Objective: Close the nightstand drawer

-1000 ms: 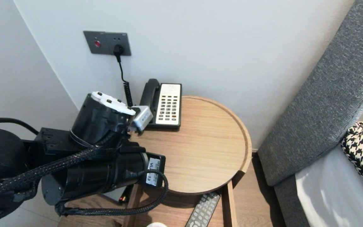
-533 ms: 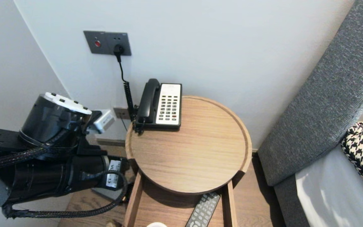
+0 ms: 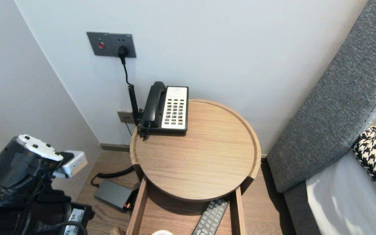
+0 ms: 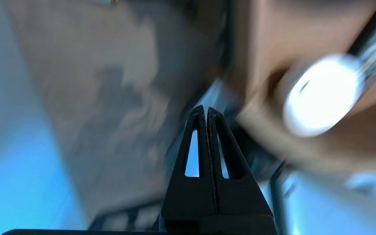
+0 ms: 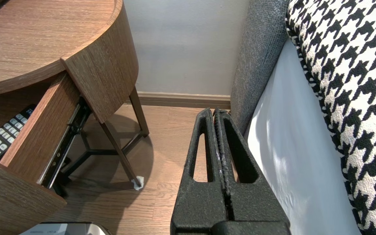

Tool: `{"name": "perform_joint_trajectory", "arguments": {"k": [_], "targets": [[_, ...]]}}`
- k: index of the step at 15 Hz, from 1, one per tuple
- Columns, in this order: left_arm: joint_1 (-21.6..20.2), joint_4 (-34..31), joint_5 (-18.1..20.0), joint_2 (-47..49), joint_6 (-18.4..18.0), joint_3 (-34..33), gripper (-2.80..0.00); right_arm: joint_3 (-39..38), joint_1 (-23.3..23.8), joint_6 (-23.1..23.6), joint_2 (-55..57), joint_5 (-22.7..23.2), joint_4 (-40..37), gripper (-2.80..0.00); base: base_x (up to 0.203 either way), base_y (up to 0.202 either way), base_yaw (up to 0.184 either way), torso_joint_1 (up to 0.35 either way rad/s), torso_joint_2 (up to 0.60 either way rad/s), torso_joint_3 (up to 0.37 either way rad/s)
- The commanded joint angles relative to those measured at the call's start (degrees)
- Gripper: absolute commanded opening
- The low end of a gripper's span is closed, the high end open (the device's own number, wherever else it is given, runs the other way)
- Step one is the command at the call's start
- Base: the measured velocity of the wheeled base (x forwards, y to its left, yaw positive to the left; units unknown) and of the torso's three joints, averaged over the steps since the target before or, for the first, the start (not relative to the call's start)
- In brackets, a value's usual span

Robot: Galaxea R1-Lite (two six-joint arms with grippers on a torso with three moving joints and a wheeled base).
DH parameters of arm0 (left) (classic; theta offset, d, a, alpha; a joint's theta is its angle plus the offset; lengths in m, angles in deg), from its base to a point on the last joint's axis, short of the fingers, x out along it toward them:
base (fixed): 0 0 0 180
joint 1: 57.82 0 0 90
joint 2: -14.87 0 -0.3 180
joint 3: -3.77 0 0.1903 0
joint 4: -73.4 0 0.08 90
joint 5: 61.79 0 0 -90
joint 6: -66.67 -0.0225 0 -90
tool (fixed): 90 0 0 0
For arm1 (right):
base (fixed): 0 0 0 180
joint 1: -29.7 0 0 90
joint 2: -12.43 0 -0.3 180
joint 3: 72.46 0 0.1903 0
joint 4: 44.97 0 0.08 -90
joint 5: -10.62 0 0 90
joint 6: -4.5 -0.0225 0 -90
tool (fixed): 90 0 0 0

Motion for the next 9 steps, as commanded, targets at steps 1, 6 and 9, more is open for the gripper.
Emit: {"name": "perform_joint_trajectory", "arguments": {"k": [1,6,9], "targets": [[-0.1,-4.1,0.0,-1.0,0.2,-2.5,-2.80,-1.4,0.0,-0.1,0.1,0.0,0.0,-2.80,0.000,0.000,0.000,0.000,0.00,0.000],[0.0,-4.7,1.3,-0.5,-0.1,-10.3,-2.80,-1.4,0.0,-0.1,0.1,0.0,0.0,-2.80,0.000,0.000,0.000,0.000,0.00,0.000],[0.2,-4.8,3.9,-0.1,-0.3,-11.7,-2.80,-1.4,0.0,0.0,0.1,0.0,0.0,-2.80,0.000,0.000,0.000,0.000,0.00,0.000]]}}
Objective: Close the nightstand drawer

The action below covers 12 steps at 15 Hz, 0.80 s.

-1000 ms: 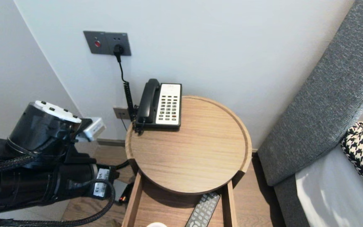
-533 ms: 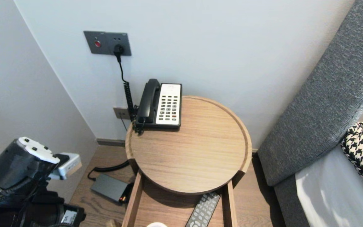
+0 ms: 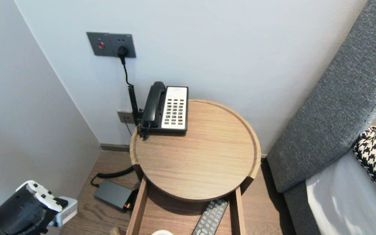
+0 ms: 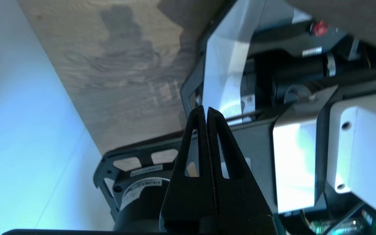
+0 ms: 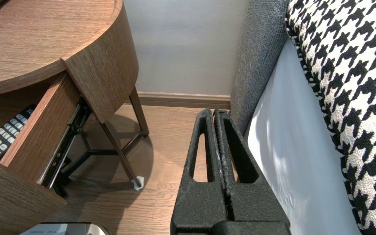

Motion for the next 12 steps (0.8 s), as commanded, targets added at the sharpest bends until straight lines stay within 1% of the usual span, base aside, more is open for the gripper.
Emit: {"name": "perform_joint_trajectory", "arguments": {"k": [1,2,4,5,7,9,11,12], "targets": [[0.4,-0.1,1.2,0.7,0.1,-1.0,-2.80,-1.4,0.0,0.0,0.1,0.0,0.0,-2.80,0.000,0.000,0.000,0.000,0.00,0.000],[0.8,0.1,3.7,1.2,0.2,-1.4,-2.80,-1.4,0.0,0.0,0.0,0.0,0.0,-2.80,0.000,0.000,0.000,0.000,0.00,0.000],[1.1,2.7,5.8,2.4,0.2,-2.5,-2.80,-1.4,0.0,0.0,0.1,0.0,0.0,-2.80,0.000,0.000,0.000,0.000,0.00,0.000],[1.2,6.1,6.5,3.0,0.3,-3.2,-2.80,-1.4,0.0,0.0,0.0,0.0,0.0,-2.80,0.000,0.000,0.000,0.000,0.00,0.000],[1.8,13.0,7.8,4.8,0.5,-5.1,-2.80,-1.4,0.0,0.0,0.1,0.0,0.0,-2.80,0.000,0.000,0.000,0.000,0.00,0.000],[3.5,17.6,8.6,6.9,1.5,-6.8,-2.80,-1.5,0.0,0.0,0.1,0.0,0.0,-2.80,0.000,0.000,0.000,0.000,0.00,0.000],[4.4,23.2,8.9,7.9,3.4,-7.8,-2.80,-1.4,0.0,0.0,0.1,0.0,0.0,-2.80,0.000,0.000,0.000,0.000,0.00,0.000],[4.7,24.8,8.9,8.2,3.5,-8.3,-2.80,-1.4,0.0,0.0,0.1,0.0,0.0,-2.80,0.000,0.000,0.000,0.000,0.00,0.000]]}}
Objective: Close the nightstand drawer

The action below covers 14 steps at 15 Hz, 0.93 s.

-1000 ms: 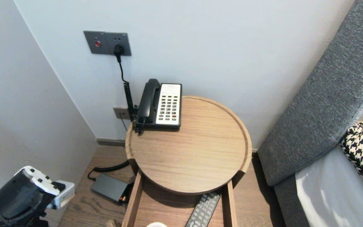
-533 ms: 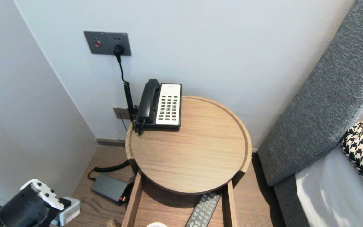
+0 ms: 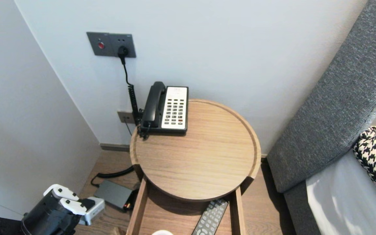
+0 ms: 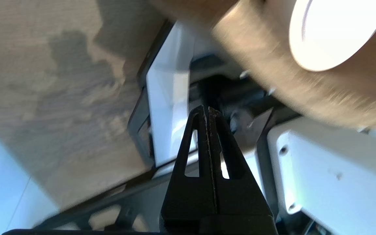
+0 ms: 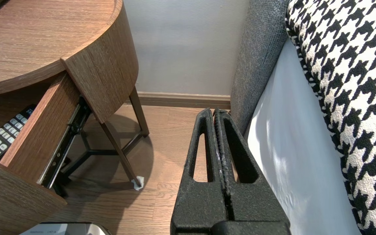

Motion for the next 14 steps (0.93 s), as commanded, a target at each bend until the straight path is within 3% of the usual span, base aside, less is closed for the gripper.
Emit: {"name": "perform_joint_trajectory", "arguments": {"k": [1,14], "targets": [[0.7,1.7,0.1,1.8,0.4,-0.6,-2.80,-1.4,0.0,-0.1,0.0,0.0,0.0,-2.80,0.000,0.000,0.000,0.000,0.00,0.000],[1.0,6.9,-0.8,5.0,5.2,3.4,-2.80,-1.4,0.0,0.0,0.1,0.0,0.0,-2.80,0.000,0.000,0.000,0.000,0.00,0.000]]}}
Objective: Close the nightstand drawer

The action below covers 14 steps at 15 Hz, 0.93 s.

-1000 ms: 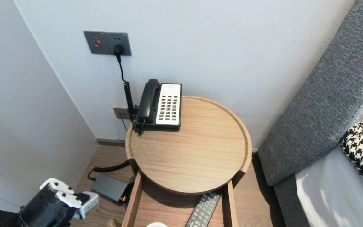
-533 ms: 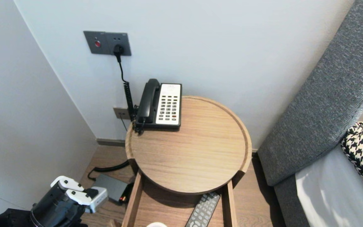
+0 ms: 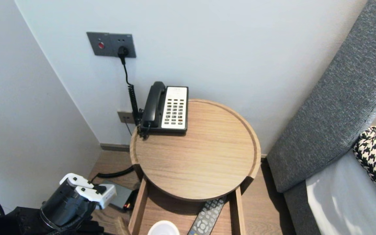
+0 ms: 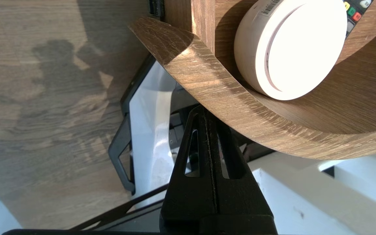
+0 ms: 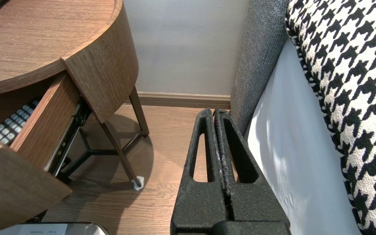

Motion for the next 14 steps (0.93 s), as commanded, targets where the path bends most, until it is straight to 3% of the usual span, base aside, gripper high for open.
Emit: {"name": "perform_joint_trajectory", "arguments": {"k": [1,14], "targets": [[0.0,0.1,-0.1,0.8,0.2,0.9,-2.80,-1.5,0.0,0.0,0.1,0.0,0.0,-2.80,0.000,0.000,0.000,0.000,0.00,0.000],[0.0,4.5,-2.9,9.5,1.9,9.3,-2.80,-1.4,0.0,-0.1,0.0,0.0,0.0,-2.80,0.000,0.000,0.000,0.000,0.00,0.000]]}}
